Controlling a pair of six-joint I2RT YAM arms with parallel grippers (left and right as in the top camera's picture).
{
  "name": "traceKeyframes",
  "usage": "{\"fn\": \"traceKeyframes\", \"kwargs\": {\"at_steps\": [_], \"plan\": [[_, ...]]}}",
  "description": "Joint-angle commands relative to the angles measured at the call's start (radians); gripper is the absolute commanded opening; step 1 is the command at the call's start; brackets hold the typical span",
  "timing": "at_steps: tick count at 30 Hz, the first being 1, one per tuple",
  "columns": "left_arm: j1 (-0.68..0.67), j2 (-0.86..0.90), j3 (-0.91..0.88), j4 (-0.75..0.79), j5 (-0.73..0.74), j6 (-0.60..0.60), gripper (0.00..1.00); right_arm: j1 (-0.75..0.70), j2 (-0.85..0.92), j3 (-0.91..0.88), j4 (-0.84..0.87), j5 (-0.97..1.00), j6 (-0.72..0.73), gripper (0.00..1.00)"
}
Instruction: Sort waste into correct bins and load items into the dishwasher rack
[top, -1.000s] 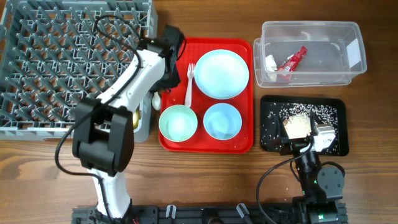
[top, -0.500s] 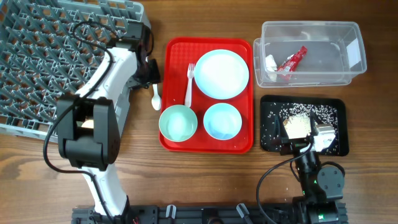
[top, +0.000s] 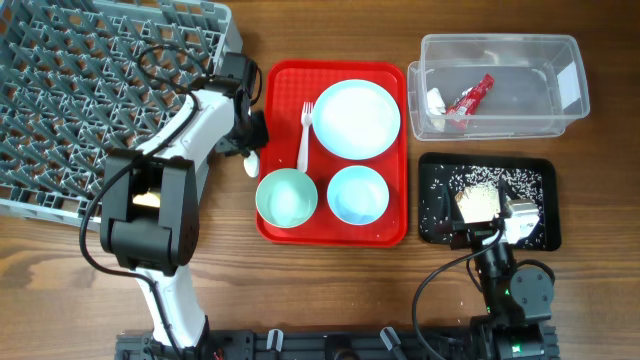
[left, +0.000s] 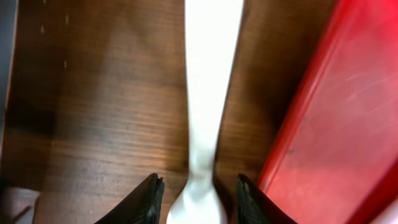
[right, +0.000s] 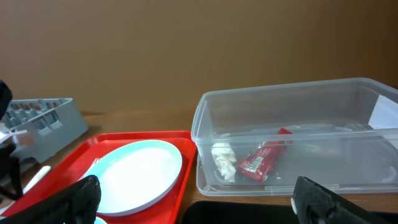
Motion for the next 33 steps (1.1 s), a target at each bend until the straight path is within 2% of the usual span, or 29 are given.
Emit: {"fn": "traceKeyframes", "kwargs": {"at_steps": [1,6,10,11,16,19,25,27,29,31,33], "plan": [[-0.001,0.014,-0.022,-0.023,-0.014,-0.013,0.36,-0.004,-0.005,-0.002,0.005,-0.015,0.007,1.00],[-0.022,0.015,-0.140,0.071,-0.006,-0.013,0.33,-0.004,-0.005,-0.002,0.005,-0.015,0.007,1.00],[-0.031,0.011,-0.162,0.085,0.002,-0.017,0.13,-0.004,-0.005,-0.002,0.005,-0.015,0.007,1.00],[-0.029,0.005,-0.160,0.081,0.002,-0.017,0.11,-0.004,-0.005,-0.002,0.005,-0.015,0.007,1.00],[-0.028,-0.054,-0.148,0.060,0.002,-0.016,0.09,-0.004,-0.005,-0.002,0.005,-0.015,0.007,1.00],[-0.028,-0.104,-0.148,0.056,0.002,-0.016,0.04,-0.004,-0.005,-0.002,0.005,-0.015,0.007,1.00],[-0.028,-0.212,-0.148,0.045,0.000,-0.012,0.04,-0.004,-0.005,-0.002,0.005,-0.015,0.007,1.00],[-0.028,-0.212,-0.148,0.053,-0.050,-0.013,0.05,-0.004,-0.005,-0.002,0.005,-0.015,0.007,1.00],[-0.028,-0.198,-0.149,0.097,-0.097,-0.008,0.25,-0.004,-0.005,-0.002,0.005,-0.015,0.007,1.00],[-0.031,-0.180,-0.149,0.163,-0.091,0.008,0.30,-0.004,-0.005,-0.002,0.005,-0.015,0.007,1.00],[-0.034,-0.156,-0.149,0.223,-0.067,0.061,0.31,-0.004,-0.005,-0.002,0.005,-0.015,0.007,1.00]]}}
